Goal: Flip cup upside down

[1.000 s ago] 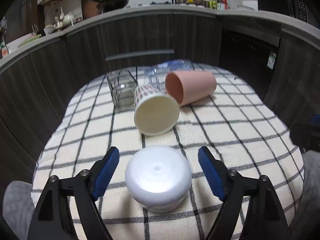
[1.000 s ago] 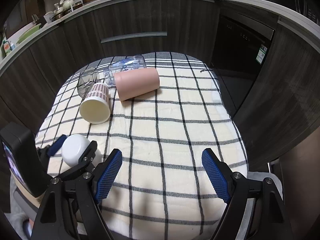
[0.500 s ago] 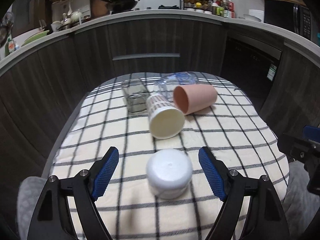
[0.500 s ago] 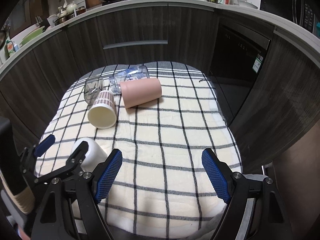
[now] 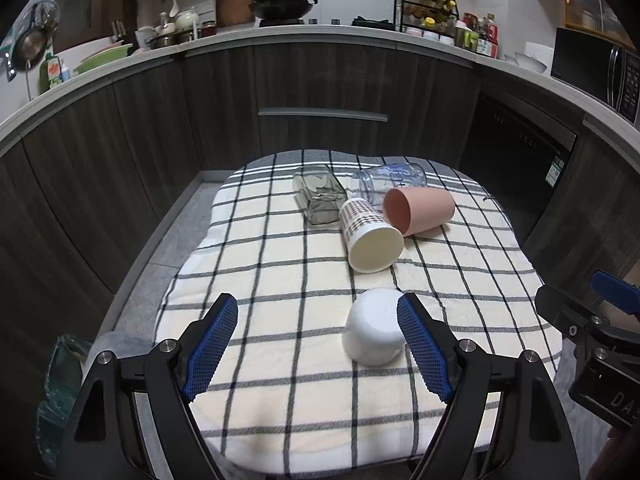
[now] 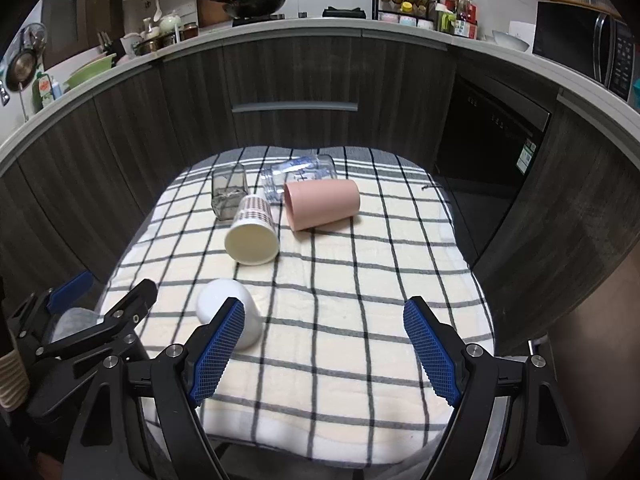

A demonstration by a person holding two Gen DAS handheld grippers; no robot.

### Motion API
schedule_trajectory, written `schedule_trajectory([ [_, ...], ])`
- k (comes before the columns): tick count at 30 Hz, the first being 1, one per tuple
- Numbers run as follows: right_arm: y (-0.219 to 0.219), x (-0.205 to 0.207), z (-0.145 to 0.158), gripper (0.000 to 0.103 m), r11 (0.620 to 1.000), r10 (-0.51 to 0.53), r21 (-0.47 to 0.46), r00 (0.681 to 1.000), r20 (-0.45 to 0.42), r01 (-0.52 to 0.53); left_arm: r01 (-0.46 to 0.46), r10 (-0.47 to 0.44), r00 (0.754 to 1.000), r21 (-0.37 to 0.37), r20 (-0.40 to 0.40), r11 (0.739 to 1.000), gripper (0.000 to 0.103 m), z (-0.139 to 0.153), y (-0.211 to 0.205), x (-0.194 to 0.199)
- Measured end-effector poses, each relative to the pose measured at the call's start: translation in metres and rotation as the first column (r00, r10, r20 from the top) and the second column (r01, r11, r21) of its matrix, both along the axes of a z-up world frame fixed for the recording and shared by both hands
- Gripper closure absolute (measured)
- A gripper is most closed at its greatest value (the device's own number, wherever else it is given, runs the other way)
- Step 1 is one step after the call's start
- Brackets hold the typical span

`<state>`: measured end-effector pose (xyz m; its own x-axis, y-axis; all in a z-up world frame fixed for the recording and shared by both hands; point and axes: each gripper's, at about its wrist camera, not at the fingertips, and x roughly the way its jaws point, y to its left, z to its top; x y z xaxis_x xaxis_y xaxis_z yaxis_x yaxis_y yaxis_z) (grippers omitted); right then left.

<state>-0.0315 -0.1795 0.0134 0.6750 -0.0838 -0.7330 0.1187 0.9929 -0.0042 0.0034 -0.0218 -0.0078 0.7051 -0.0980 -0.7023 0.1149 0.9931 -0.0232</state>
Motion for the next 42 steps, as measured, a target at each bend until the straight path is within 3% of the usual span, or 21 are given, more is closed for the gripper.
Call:
schedule_trajectory([
  [19, 0.014, -0.026, 0.025, 0.021, 1.000, -0.002, 0.002, 0.995, 0.098, 0.002, -0.045, 0.045, 0.999, -0.008, -0.004, 0.999, 0.020, 0.026, 0.021, -0.028],
  [42, 0.024, -0.062, 0.059, 0.019, 1.000, 0.015, -0.013, 0.976, 0.217, -0.012, -0.062, 0.063, 0.993, -0.009, 0.100, 0.998, 0.019, 0.062, 0.027, -0.064],
])
